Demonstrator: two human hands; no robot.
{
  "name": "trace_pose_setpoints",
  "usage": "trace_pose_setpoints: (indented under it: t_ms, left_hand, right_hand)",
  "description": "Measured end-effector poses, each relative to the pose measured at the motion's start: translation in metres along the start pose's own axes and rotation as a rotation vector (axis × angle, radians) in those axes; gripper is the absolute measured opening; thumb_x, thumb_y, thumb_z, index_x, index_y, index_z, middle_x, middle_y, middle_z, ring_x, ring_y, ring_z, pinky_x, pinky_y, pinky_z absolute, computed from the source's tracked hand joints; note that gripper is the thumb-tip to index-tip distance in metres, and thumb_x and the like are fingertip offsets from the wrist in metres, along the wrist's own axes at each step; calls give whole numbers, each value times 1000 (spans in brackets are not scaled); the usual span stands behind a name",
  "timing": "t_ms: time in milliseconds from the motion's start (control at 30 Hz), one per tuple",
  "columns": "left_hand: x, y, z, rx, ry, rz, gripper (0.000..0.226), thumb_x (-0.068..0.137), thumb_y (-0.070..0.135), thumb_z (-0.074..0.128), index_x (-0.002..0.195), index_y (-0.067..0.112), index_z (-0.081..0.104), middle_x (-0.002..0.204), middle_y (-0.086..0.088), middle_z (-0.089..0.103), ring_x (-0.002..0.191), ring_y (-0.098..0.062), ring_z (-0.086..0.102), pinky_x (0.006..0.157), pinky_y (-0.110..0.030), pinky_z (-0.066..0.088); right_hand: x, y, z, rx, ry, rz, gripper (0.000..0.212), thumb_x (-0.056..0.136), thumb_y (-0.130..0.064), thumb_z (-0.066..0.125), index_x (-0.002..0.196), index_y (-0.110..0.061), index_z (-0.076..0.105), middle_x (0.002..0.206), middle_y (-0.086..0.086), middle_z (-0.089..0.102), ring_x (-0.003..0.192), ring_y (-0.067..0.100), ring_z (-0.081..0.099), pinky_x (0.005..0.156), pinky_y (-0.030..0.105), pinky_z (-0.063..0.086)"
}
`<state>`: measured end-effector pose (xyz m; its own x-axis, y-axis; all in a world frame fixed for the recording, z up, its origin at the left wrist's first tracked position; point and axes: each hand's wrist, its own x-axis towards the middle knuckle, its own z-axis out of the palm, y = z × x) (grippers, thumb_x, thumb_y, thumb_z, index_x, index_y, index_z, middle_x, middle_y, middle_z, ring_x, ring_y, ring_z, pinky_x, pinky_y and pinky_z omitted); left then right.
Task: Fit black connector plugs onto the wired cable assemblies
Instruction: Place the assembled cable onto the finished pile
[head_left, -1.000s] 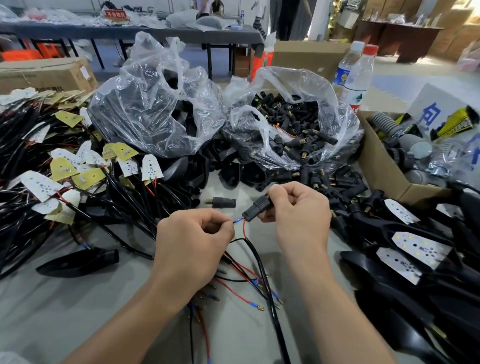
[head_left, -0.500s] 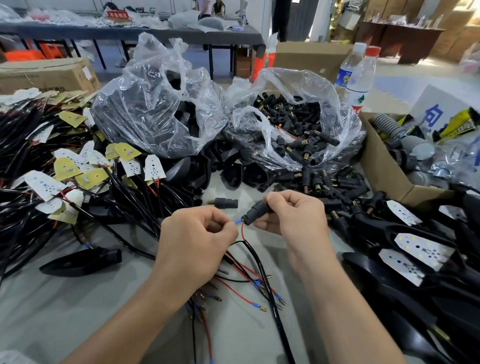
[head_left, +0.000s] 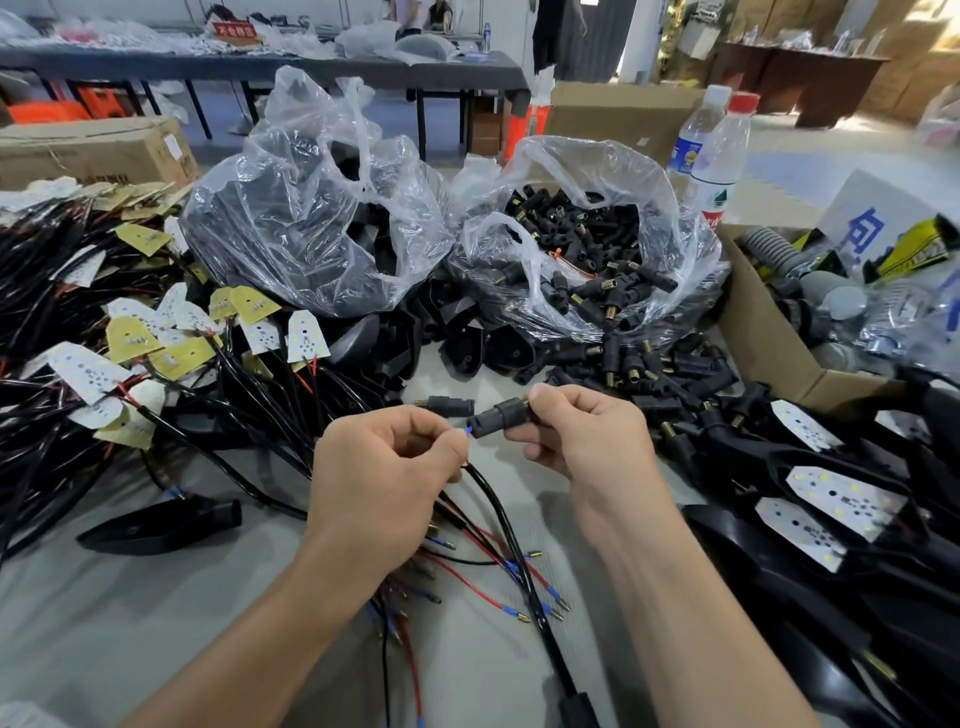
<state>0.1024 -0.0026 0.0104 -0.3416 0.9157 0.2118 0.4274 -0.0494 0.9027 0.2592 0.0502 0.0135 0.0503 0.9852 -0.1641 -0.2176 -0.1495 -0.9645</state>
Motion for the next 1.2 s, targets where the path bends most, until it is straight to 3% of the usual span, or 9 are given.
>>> trace_pose_setpoints:
  t_ms: [100,233,367,467,567,700,833,1033,1200]
  left_hand:
    - [-3,0,3,5,-34,10,22,85,19,79,70,33,74,58,9,71,53,-8,68,52,-19,52]
    - [1,-3,2,53,90,7,22,85,21,79,65,29,73,57,12,70,53,-7,67,53,-20,52]
    - [5,-1,-5,-20,-42,73,24,86,11,77,66,25,74,57,6,70,46,-3,59,46,-13,43]
    - [6,-4,-4,1,-42,68,24,87,14,76,71,32,74,58,6,70,48,-10,61,48,-26,48]
    - [9,-10,-5,-24,-50,54,23,86,18,78,72,35,76,61,7,72,56,-12,68,59,-26,55]
    - [10,-11,-4,-114,-16,22,7,75,43,80,81,43,78,72,9,76,71,-22,71,71,-38,59]
    - [13,-14,-6,-96,34,-6,5,71,44,79,76,43,79,68,5,74,70,-26,70,71,-46,59]
    - [13,-18,-7,-33,-30,18,14,80,35,85,74,46,78,65,12,74,58,-7,66,57,-25,52]
    - [14,-17,-7,-88,-4,15,5,74,46,81,79,43,80,71,5,76,73,-23,72,71,-44,59]
  right_hand:
    - [0,-1,-1,35,-6,7,23,97,-8,65,74,-7,69,75,14,77,61,16,72,55,22,56]
    - [-1,0,-1,60,-92,35,16,96,-5,65,81,-6,68,79,16,77,66,17,75,57,21,57]
    - [0,-1,-4,54,-83,33,17,96,-4,65,80,-7,68,76,14,77,63,16,74,55,20,55]
    - [0,-2,-5,21,-113,37,15,95,-4,65,81,-7,69,74,15,75,59,15,71,55,21,54]
    - [-1,-1,-4,-2,-106,18,15,95,-4,66,81,-7,69,73,15,75,59,16,70,55,22,55]
    - [0,-2,-4,24,-71,8,16,95,-4,65,81,-7,68,72,12,75,59,15,71,54,21,54]
    - [0,-2,-6,28,-52,11,15,95,-3,65,81,-7,69,73,11,75,60,16,71,54,22,54]
    - [-1,-1,-2,-3,-83,11,15,95,-4,65,81,-6,68,71,13,75,59,17,71,55,22,55]
    - [0,-4,-7,22,-37,3,14,95,-2,64,81,-5,68,71,12,75,59,16,71,54,21,55]
